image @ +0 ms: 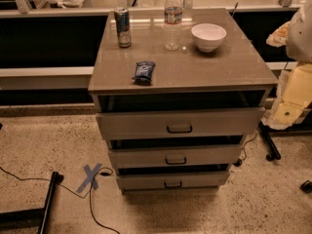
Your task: Open top drawer
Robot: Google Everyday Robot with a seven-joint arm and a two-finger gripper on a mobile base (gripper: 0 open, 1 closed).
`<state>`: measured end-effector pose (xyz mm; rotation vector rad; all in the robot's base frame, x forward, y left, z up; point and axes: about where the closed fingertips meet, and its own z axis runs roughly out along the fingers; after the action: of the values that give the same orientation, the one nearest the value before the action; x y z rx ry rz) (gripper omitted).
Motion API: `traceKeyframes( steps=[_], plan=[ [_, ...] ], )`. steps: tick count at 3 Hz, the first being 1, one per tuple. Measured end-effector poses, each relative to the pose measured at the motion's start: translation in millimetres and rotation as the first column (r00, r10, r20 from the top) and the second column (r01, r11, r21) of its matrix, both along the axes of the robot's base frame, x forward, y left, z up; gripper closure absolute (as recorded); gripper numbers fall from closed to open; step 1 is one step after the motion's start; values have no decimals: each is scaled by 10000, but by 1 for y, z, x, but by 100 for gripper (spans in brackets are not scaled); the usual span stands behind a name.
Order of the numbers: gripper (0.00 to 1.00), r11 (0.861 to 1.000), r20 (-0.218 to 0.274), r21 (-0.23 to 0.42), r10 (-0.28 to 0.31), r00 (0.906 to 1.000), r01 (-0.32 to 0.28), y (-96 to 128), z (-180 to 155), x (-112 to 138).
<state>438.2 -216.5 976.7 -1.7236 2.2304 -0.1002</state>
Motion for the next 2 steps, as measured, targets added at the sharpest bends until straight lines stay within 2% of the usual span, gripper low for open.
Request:
traceKeyframes(
  steps=[1, 2],
  plan=[
    [0, 10000, 0, 1, 0, 10000, 0, 0, 0, 0],
    [0, 9973, -308, 706, 230, 9993, -208, 1, -16, 7]
  ],
)
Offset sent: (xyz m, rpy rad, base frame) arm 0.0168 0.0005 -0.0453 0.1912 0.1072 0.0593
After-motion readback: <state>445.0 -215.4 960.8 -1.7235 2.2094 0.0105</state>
